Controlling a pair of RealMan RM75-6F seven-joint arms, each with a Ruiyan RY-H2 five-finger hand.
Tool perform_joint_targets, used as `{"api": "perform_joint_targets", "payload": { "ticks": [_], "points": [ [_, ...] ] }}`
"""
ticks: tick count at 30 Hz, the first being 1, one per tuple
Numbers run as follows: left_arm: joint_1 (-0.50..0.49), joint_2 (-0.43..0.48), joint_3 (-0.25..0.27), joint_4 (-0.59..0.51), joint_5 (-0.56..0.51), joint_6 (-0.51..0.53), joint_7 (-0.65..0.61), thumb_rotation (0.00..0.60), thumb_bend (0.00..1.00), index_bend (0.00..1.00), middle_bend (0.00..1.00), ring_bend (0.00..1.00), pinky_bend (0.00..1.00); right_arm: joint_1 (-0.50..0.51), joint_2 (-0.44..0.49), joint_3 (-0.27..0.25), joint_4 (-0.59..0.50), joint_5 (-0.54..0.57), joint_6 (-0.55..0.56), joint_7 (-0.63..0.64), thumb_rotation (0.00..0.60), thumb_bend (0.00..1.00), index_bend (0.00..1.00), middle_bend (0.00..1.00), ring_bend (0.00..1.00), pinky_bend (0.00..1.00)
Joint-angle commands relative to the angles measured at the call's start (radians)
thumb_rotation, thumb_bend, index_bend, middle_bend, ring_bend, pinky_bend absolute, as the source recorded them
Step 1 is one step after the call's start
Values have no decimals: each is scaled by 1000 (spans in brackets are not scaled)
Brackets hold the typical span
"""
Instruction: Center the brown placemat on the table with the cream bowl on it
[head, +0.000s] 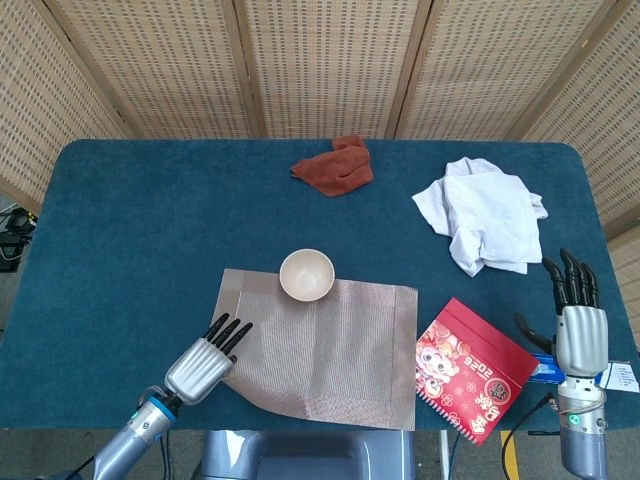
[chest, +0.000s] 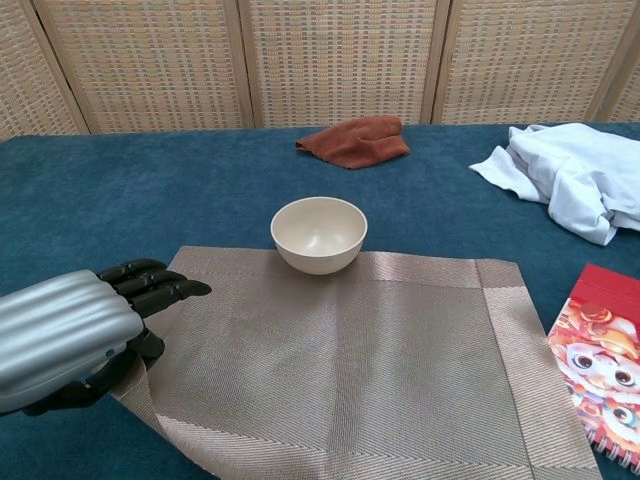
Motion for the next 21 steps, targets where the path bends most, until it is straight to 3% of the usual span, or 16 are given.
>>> {"api": "perform_joint_targets", "payload": {
  "ticks": [1,21],
  "points": [
    [9,9,12,-14,19,-1,-7,600,623,718,0,0,0,0,0,-1,-2,-2,0,-1,600,382,148,0,0,0],
    [54,26,40,-36,90,-6,-24,600,621,662,0,0,0,-6,4,-10,-17,-18,10,-1,600,383,148,0,0,0]
  ]
}}
